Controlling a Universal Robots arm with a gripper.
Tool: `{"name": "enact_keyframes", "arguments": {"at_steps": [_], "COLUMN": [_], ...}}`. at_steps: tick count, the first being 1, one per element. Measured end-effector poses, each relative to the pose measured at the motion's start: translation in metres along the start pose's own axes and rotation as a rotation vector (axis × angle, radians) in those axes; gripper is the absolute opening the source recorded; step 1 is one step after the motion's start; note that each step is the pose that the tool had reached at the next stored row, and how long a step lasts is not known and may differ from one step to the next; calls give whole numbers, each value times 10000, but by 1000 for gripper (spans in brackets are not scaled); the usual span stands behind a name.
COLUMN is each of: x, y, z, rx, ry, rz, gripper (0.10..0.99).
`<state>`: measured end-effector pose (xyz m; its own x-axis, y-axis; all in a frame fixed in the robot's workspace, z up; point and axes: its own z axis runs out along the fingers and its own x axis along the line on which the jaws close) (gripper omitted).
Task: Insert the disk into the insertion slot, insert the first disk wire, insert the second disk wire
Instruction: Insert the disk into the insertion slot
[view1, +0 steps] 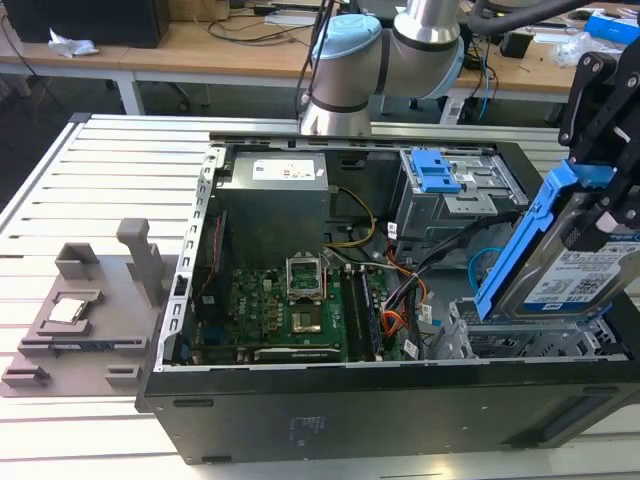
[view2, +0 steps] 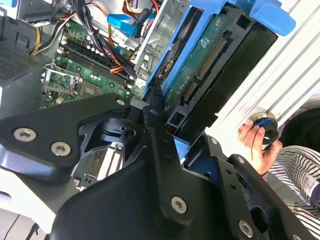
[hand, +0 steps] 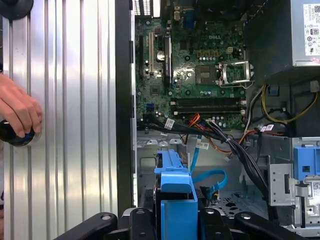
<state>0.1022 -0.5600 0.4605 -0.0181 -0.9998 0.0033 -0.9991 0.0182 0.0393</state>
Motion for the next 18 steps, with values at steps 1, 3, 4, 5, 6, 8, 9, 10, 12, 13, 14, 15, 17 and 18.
{"name": "enact_keyframes", "arguments": {"at_steps": [1,3,4,5,6,8,9,10,12,13,14,15,17,18], "x": [-9,-34,-47,-59,-81,-94,-98,-100,-107,-115,-118,-119,-120,-120], "y": [5,24,26,25,25,23,23,22,21,21,21,21,20,20], "z": [12,38,52,69,116,148,168,181,206,220,231,241,295,326], "rx": [0,0,0,0,0,0,0,0,0,0,0,0,0,1], "ry": [-1,0,1,1,-1,1,-1,-2,1,2,0,-1,0,0], "rz": [2,1,0,-2,0,0,0,0,0,0,0,1,0,0], "gripper": [365,365,365,365,365,365,365,365,365,365,365,365,365,365]}}
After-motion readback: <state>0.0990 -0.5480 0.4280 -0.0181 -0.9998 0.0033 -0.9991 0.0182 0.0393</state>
